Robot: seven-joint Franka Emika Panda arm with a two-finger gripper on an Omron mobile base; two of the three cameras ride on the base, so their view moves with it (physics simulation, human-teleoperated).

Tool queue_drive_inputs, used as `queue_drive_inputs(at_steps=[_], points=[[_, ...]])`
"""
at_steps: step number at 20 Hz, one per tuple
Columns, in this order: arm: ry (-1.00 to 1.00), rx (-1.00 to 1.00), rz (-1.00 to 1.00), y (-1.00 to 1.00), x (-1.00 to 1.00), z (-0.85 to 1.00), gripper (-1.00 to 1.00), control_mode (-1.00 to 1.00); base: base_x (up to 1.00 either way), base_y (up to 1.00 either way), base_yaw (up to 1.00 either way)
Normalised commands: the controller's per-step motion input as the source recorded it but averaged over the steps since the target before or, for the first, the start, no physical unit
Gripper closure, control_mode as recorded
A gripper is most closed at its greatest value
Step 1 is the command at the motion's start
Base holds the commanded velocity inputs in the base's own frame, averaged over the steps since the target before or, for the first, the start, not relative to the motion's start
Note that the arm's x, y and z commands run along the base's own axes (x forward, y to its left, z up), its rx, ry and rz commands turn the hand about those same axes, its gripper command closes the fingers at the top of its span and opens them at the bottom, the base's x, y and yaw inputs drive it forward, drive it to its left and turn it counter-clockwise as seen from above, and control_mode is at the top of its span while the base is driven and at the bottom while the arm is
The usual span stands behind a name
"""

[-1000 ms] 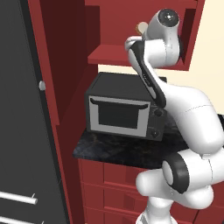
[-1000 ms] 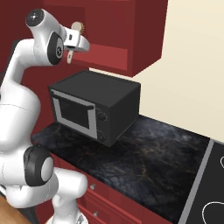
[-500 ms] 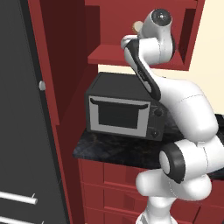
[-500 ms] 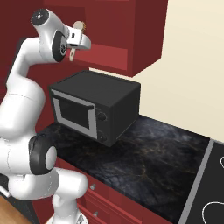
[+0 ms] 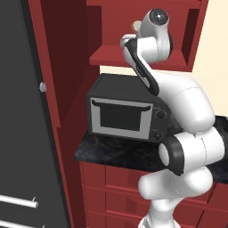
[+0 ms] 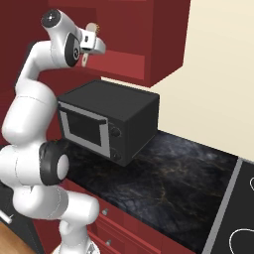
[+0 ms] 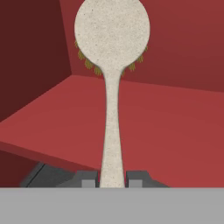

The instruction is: Pick up the dish brush and sponge from the sink, and place them back in the cabinet, and close the cabinet door.

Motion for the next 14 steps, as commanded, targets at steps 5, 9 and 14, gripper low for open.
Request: queue_drive_inputs(at_steps=[5,9,14], points=[[0.00,0.00,0.00,0.01,0.31,0.00,1.00,-1.00,0.00,0.00,0.00],[0.00,0.00,0.00,0.00,0.32,0.00,1.00,-1.00,0.00,0.00,0.00],[0.00,0.00,0.00,0.00,0.27,-0.04,1.00,-1.00,0.00,0.00,0.00]])
